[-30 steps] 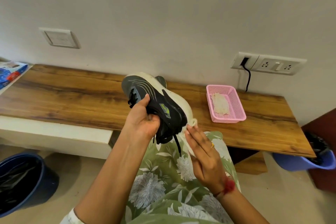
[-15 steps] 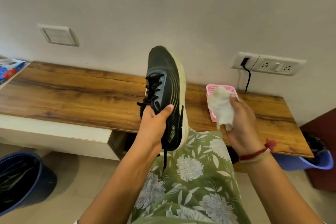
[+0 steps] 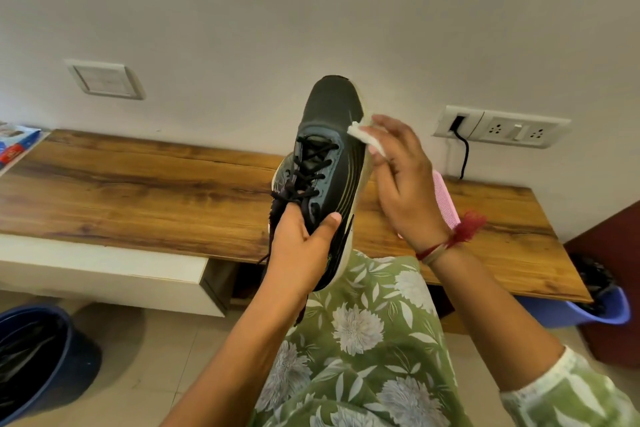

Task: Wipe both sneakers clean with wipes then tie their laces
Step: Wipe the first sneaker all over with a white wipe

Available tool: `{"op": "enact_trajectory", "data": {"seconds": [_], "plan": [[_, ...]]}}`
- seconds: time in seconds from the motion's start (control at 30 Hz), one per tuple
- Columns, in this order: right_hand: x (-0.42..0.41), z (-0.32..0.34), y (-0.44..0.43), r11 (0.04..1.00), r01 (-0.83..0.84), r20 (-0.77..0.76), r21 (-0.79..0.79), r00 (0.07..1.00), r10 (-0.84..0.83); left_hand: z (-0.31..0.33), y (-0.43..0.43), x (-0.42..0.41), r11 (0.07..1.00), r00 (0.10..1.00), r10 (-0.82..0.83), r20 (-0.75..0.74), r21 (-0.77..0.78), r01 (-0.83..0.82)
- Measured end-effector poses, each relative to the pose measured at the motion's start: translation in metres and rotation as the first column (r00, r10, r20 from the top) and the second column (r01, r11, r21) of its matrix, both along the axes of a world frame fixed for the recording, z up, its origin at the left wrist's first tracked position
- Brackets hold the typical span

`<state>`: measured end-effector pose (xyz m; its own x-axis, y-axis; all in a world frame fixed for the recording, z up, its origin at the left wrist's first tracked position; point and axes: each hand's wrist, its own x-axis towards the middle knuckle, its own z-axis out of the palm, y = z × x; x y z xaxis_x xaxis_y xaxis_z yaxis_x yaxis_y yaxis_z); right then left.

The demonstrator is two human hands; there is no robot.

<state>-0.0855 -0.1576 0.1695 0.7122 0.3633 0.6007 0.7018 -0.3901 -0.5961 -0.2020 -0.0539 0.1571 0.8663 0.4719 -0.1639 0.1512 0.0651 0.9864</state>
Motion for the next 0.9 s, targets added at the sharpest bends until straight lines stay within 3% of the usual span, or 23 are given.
{"op": "enact_trajectory", "data": {"seconds": [0.1, 0.33, 0.47, 0.57, 0.67, 0.77, 0.9], "plan": [[-0.004, -0.012, 0.001, 0.981, 0.008, 0.113, -0.195, 0.993, 0.014, 0.007, -0.005, -0.002, 0.997, 1.000, 0.006, 0.000, 0.080, -0.006], [-0.029, -0.034, -0.003, 0.981, -0.122, 0.009, -0.150, 0.992, 0.125, 0.007, -0.006, -0.004, 0.997, 0.999, 0.034, -0.037, 0.075, -0.031], [-0.048, -0.034, -0.008, 0.975, -0.218, -0.079, -0.042, 0.974, 0.214, 0.002, 0.000, -0.002, 0.994, 0.998, 0.059, -0.035, 0.097, -0.055], [-0.052, -0.014, -0.015, 0.942, -0.315, -0.259, 0.113, 0.906, 0.334, 0.001, 0.002, 0.000, 0.994, 0.999, 0.039, -0.038, 0.107, -0.035], [-0.038, 0.004, -0.021, 0.955, -0.162, -0.243, 0.250, 0.944, 0.223, -0.003, 0.001, 0.001, 0.983, 0.998, 0.028, -0.054, 0.181, -0.017], [-0.023, 0.008, -0.016, 0.991, -0.050, -0.109, 0.127, 0.992, 0.064, -0.006, -0.003, 0.001, 0.955, 0.998, 0.000, -0.058, 0.295, 0.017], [-0.036, -0.017, -0.005, 0.995, -0.091, -0.123, -0.040, 0.989, 0.085, -0.002, -0.004, -0.001, 0.922, 0.999, 0.007, -0.032, 0.386, 0.006]]}}
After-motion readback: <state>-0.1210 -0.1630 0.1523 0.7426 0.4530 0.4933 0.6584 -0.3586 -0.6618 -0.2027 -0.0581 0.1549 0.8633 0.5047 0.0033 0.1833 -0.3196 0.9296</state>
